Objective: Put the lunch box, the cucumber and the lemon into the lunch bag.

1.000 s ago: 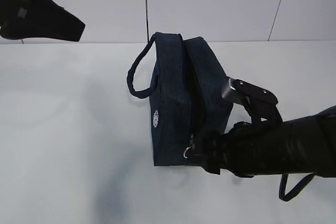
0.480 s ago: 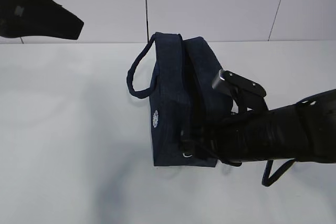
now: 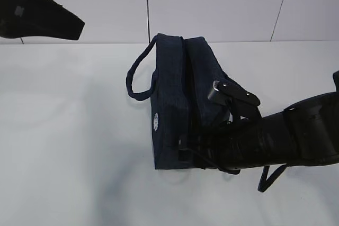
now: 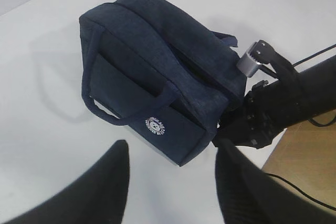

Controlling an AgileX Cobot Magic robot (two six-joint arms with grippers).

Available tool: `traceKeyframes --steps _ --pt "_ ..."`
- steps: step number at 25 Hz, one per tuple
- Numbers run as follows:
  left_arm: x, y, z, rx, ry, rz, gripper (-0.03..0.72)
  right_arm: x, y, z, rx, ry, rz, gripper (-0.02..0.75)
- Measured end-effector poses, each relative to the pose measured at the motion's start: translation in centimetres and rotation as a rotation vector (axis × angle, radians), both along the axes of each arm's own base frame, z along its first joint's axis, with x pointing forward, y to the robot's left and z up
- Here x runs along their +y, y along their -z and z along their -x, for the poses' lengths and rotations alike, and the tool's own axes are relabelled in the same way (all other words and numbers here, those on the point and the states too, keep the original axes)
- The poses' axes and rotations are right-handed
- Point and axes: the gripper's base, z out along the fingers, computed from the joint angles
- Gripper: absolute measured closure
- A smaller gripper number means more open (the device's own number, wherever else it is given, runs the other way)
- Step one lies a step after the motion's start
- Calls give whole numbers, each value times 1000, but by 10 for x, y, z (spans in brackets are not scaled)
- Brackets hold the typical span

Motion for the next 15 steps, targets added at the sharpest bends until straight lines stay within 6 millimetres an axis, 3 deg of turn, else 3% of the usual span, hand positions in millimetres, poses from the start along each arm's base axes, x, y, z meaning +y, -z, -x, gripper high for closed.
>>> traceKeyframes --steps 3,11,15 --pt "0 0 0 0 0 0 326 0 1 0 3 0 2 353" --pt "0 0 0 2 1 -1 331 1 1 0 0 -3 0 524" --pt "0 0 0 2 1 -1 333 1 0 0 -3 -12 -2 568"
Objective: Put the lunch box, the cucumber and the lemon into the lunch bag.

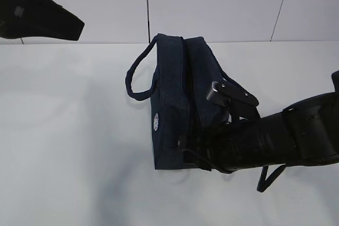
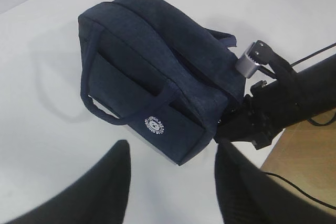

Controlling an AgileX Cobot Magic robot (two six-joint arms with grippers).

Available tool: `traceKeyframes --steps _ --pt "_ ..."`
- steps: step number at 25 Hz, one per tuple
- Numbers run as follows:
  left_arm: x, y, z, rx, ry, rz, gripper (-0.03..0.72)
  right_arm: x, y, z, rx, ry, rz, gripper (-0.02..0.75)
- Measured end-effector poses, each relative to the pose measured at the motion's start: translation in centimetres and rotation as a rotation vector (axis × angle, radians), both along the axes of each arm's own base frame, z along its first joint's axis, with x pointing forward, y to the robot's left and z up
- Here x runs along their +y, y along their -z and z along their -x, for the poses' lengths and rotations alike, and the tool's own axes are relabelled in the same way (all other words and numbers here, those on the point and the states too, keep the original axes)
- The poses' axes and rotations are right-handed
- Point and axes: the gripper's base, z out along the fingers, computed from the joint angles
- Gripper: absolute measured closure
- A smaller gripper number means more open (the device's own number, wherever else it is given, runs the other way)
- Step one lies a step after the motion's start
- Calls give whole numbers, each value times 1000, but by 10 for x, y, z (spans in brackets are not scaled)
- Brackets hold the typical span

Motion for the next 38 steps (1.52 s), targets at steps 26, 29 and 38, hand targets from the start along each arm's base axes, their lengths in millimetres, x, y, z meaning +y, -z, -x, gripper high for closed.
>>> traceKeyframes --steps 26,29,38 --pt "0 0 0 3 2 -1 345 -2 1 23 -36 -197 -8 731" --pt "0 1 1 8 6 -4 345 0 -1 25 -102 -303 10 660" --pt "1 4 3 27 29 -44 345 1 -2 26 -162 -399 46 394"
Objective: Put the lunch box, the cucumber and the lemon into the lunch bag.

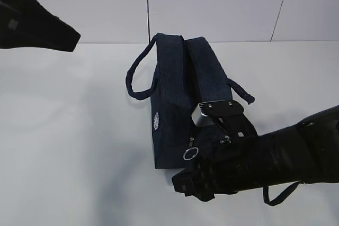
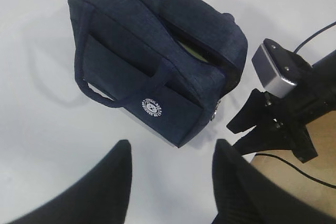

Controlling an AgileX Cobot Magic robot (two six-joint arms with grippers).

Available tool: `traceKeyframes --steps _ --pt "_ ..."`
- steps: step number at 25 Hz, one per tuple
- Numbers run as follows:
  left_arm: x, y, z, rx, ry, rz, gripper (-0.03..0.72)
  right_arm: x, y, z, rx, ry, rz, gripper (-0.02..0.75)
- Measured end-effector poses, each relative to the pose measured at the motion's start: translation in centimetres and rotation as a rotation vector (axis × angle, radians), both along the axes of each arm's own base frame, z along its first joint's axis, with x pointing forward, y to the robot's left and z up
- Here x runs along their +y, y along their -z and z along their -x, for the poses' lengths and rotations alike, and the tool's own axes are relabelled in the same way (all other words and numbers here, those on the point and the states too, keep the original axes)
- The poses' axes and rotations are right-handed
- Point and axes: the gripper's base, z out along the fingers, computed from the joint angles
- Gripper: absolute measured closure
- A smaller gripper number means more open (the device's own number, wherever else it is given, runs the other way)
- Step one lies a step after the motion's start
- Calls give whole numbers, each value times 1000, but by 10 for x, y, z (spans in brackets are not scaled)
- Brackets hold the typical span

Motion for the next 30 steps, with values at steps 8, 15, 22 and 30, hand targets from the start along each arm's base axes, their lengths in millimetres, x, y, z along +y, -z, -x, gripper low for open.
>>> traceKeyframes --steps 8,15,22,30 --pt "0 0 0 -1 0 -2 345 -4 0 -4 -23 53 34 385" --pt "0 0 0 -1 0 -2 345 3 -15 -20 -62 101 3 385" --pt "0 0 0 -1 0 -2 348 0 -14 -29 -53 192 33 385" --pt "0 0 0 3 2 -2 348 5 -6 -36 -2 234 21 421"
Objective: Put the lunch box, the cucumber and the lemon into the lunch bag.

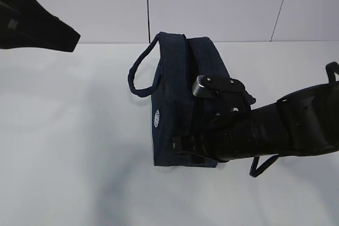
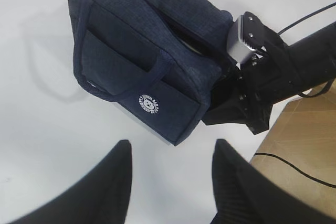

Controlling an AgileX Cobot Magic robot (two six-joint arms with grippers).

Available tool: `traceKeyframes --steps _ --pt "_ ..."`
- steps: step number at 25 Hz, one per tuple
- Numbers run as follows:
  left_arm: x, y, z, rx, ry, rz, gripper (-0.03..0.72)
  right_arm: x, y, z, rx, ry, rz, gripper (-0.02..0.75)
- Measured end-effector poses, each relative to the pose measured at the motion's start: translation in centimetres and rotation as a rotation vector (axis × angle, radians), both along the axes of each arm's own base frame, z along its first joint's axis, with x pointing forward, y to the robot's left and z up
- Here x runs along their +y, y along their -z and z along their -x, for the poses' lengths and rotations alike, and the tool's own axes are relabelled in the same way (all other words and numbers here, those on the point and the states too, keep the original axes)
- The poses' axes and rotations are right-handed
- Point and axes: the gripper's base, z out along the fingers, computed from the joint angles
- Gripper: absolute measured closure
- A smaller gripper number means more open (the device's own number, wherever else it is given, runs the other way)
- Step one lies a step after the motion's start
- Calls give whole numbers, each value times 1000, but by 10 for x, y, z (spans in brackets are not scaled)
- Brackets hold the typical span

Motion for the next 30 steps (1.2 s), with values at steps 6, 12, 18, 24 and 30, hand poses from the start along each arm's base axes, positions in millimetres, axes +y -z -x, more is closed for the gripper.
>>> traceKeyframes --steps 6,12,18,24,30 --pt "0 0 0 0 0 0 349 0 0 0 2 5 0 690" --pt "0 0 0 0 0 0 349 0 0 0 1 7 -1 738" --pt "0 0 0 2 1 -1 349 2 -1 0 6 -7 -19 738" --pt "0 0 0 2 1 -1 349 5 1 8 45 -44 -70 738" --pt "0 0 0 2 1 -1 349 4 2 18 88 -99 -68 738"
